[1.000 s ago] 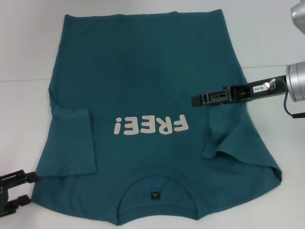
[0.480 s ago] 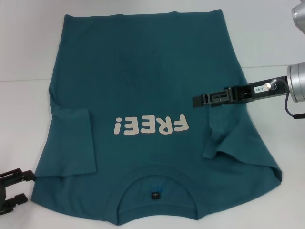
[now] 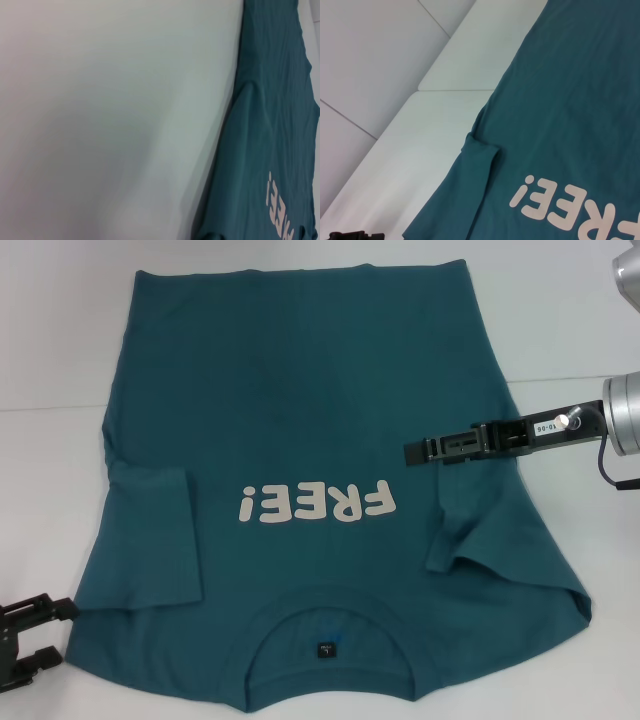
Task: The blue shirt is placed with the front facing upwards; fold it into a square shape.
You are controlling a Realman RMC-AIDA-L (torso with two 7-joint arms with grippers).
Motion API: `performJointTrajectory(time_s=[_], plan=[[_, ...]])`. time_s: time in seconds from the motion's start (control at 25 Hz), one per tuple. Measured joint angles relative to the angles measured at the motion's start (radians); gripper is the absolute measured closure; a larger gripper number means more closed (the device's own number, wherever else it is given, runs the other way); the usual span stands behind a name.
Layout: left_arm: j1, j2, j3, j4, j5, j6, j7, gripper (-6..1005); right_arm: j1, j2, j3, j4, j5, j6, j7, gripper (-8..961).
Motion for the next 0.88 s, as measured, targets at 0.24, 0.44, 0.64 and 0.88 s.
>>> performJointTrajectory(time_s=[0.24, 0.44, 0.64, 0.88], plan=[[-0.001, 0.000, 0.003, -0.005, 0.000, -0.007, 0.002, 249, 0.000, 0.000, 0.000, 0.000, 0.000, -0.002, 0.000, 42], [-0.006, 0.000, 0.011, -0.018, 0.001, -0.008, 0.005, 248, 0.000, 0.000, 0.000, 0.000, 0.000, -0.002, 0.000, 45], [-0.019, 0.003, 0.013, -0.046, 0.002, -0.013, 0.017, 249, 0.000, 0.000, 0.000, 0.001, 0.000, -0.003, 0.000, 48], [-0.039, 0.006, 0.013, -0.064, -0.004, -0.009, 0.034, 251, -0.001, 0.000, 0.000, 0.001, 0.000, -0.005, 0.000, 51]])
